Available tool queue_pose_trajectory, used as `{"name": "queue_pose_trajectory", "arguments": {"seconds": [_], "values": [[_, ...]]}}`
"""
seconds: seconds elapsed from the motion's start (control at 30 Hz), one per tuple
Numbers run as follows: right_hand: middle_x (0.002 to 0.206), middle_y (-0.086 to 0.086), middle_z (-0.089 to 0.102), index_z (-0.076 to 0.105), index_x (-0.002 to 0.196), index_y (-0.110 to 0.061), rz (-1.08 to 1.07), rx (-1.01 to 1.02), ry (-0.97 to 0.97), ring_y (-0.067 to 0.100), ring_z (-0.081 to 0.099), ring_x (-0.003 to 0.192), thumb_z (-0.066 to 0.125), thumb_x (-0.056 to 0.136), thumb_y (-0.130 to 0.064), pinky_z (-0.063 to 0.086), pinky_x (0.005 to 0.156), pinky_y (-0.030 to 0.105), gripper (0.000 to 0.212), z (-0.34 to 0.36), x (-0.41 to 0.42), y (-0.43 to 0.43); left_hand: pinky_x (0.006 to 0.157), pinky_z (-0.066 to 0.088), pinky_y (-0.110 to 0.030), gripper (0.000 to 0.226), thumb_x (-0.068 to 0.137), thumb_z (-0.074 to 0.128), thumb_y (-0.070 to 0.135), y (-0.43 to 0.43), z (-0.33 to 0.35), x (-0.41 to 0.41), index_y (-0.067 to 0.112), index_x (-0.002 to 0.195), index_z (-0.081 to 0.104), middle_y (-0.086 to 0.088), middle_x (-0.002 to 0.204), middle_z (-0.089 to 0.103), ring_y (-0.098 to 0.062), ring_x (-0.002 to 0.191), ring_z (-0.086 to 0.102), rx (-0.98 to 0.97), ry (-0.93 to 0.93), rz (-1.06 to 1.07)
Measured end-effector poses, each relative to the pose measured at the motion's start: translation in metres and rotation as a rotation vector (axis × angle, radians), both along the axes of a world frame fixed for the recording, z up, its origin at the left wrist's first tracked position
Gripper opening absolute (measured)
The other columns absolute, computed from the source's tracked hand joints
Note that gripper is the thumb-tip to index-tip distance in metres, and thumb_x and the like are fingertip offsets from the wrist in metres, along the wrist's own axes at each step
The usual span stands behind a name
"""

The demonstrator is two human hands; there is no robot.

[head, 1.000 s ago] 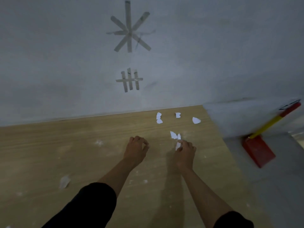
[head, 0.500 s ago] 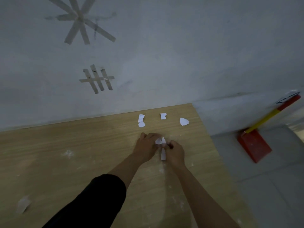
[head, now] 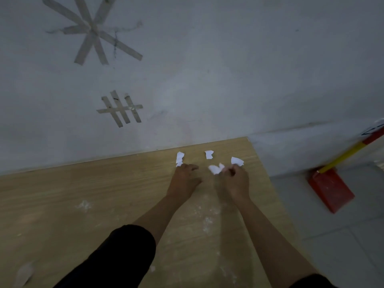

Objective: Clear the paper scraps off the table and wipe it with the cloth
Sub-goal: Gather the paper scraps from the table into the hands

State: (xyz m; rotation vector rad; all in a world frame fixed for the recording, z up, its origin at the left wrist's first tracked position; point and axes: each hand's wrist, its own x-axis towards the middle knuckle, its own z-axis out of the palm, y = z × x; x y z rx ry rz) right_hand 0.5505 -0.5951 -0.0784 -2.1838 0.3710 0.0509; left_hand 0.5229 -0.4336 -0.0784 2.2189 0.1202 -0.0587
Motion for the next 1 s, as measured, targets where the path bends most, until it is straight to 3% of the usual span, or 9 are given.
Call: {"name": "queue_pose_trajectory", "arguments": {"seconds": [0.1, 0.17, 0.27, 0.37, 0.47, 0.6, 0.77, 0.9, 1.0], "values": [[0.115, 0.016, 0.058, 0.067, 0.087, -0.007, -0.048, -0.265, -0.003, 0.036, 0.046, 0.109, 0.053, 0.084, -0.016, 0.04, 0.087, 0.04, 0.016, 0.001, 0.022, -0.015, 0.101, 0.038, -0.039, 0.041, 0.081, 0.059, 0.004, 0.017, -0.003, 0.009, 0.006, 0.122, 0.052, -0.014, 0.129, 0.046, -0.028, 0.117, 0.041, 0.093, -0.044, 0.084], [0.128, 0.017, 0.05, 0.065, 0.086, -0.003, -0.003, -0.314, 0.013, 0.037, 0.04, 0.119, 0.054, 0.085, -0.014, 0.037, 0.093, 0.043, 0.015, -0.002, 0.031, -0.026, 0.105, 0.034, -0.042, 0.048, 0.081, 0.054, -0.001, 0.027, -0.007, 0.017, 0.009, 0.127, 0.048, -0.013, 0.139, 0.039, -0.03, 0.124, 0.033, 0.204, -0.038, 0.058], [0.111, 0.012, 0.056, 0.056, 0.074, -0.01, 0.114, -0.384, -0.05, 0.036, 0.046, 0.107, 0.055, 0.083, -0.01, 0.038, 0.087, 0.04, 0.01, -0.007, 0.035, -0.036, 0.108, 0.029, -0.042, 0.051, 0.084, 0.053, 0.003, 0.038, -0.014, 0.024, 0.018, 0.132, 0.045, -0.008, 0.149, 0.03, -0.031, 0.132, 0.028, 0.316, 0.009, -0.066], [0.099, 0.012, 0.059, 0.061, 0.081, -0.005, 0.149, -0.372, -0.103, 0.034, 0.048, 0.098, 0.055, 0.084, -0.007, 0.04, 0.082, 0.039, 0.007, -0.015, 0.037, -0.037, 0.106, 0.031, -0.037, 0.044, 0.083, 0.059, 0.012, 0.043, -0.025, 0.029, 0.018, 0.126, 0.053, -0.002, 0.143, 0.044, -0.026, 0.13, 0.037, 0.34, -0.001, -0.098], [0.085, 0.005, 0.064, 0.057, 0.077, -0.018, 0.146, -0.276, -0.17, 0.029, 0.056, 0.086, 0.065, 0.078, -0.01, 0.047, 0.072, 0.035, 0.011, -0.02, 0.036, -0.031, 0.1, 0.032, -0.03, 0.027, 0.084, 0.057, 0.008, 0.044, -0.028, 0.035, 0.008, 0.11, 0.064, -0.005, 0.131, 0.056, -0.027, 0.119, 0.046, 0.3, -0.024, -0.073], [0.092, 0.001, 0.063, 0.058, 0.08, -0.022, 0.125, 0.014, -0.169, 0.015, 0.058, 0.086, 0.059, 0.08, -0.007, 0.042, 0.07, 0.02, 0.015, -0.006, 0.034, -0.006, 0.091, 0.036, -0.025, 0.023, 0.084, 0.054, -0.001, 0.041, -0.019, 0.041, 0.003, 0.102, 0.068, -0.013, 0.112, 0.063, -0.028, 0.106, 0.051, 0.236, -0.062, -0.057], [0.09, -0.001, 0.062, 0.058, 0.088, -0.025, 0.268, 0.147, -0.132, 0.009, 0.057, 0.08, 0.065, 0.08, -0.014, 0.042, 0.069, 0.021, 0.015, 0.001, 0.041, 0.018, 0.088, 0.033, -0.019, 0.021, 0.081, 0.053, -0.005, 0.04, -0.017, 0.041, 0.003, 0.091, 0.068, -0.012, 0.11, 0.063, -0.027, 0.104, 0.052, 0.209, -0.051, -0.041], [0.102, 0.002, 0.053, 0.049, 0.123, -0.021, 0.406, 0.04, -0.096, 0.014, 0.048, 0.096, 0.06, 0.084, -0.01, 0.037, 0.084, 0.024, 0.042, 0.0, 0.044, 0.028, 0.09, 0.035, -0.022, 0.023, 0.08, 0.051, -0.007, 0.04, -0.015, 0.04, 0.002, 0.093, 0.068, -0.013, 0.113, 0.063, -0.028, 0.105, 0.052, 0.179, -0.029, -0.012], [0.122, 0.012, 0.041, 0.05, 0.126, -0.016, 0.379, -0.295, -0.159, 0.027, 0.035, 0.116, 0.06, 0.084, -0.019, 0.036, 0.097, 0.037, 0.043, -0.007, 0.046, 0.031, 0.089, 0.034, -0.021, 0.022, 0.081, 0.051, -0.005, 0.041, -0.014, 0.039, 0.003, 0.093, 0.067, -0.011, 0.114, 0.062, -0.026, 0.105, 0.05, 0.174, -0.016, -0.013]]}}
